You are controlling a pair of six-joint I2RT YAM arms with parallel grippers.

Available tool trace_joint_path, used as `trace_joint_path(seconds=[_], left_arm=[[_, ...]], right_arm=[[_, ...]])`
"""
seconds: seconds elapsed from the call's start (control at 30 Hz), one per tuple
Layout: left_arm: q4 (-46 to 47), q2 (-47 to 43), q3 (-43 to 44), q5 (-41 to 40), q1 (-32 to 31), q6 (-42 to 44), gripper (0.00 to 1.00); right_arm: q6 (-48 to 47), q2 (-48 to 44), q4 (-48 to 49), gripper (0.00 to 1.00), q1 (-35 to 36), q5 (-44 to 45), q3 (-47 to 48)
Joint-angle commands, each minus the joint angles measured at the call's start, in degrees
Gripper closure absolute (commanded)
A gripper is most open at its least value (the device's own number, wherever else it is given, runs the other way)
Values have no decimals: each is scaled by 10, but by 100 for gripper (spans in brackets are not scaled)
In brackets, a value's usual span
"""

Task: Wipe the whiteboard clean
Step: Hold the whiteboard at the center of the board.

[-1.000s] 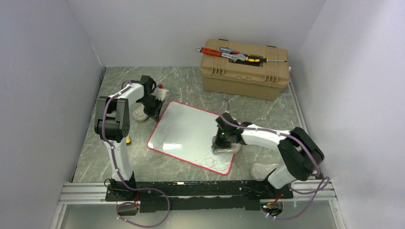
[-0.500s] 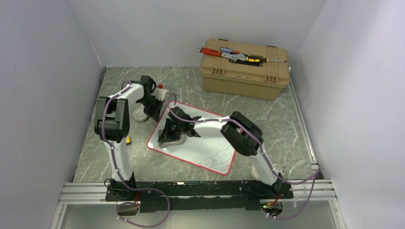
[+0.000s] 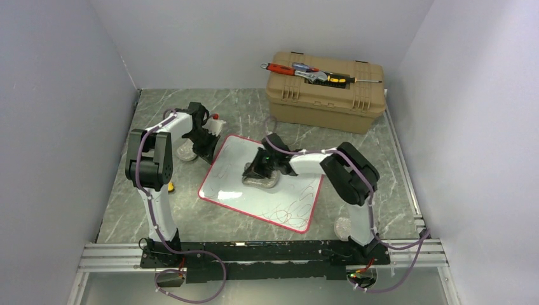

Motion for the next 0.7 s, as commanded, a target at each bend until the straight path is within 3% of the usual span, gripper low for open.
trace_joint_path(seconds=[0.0,0.13,0.43,0.5,0.67], left_arm=[[-6,14,-12,4,-7,6,96],[-8,17,-7,3,-7,7,96],[-10,12,-8,3,-7,13,96],[-10,13,-7,4,-7,12,96],[-9,16,-8,6,-7,9,96]], right_arm=[[-48,108,-81,100,84,5,115],[-66,163,-135,100,114,-9,202],[-84,47,-142,100,-55,125,92],[-82,73,-137,100,-46,110,108],[-93,191,-171,100,45,35,261]])
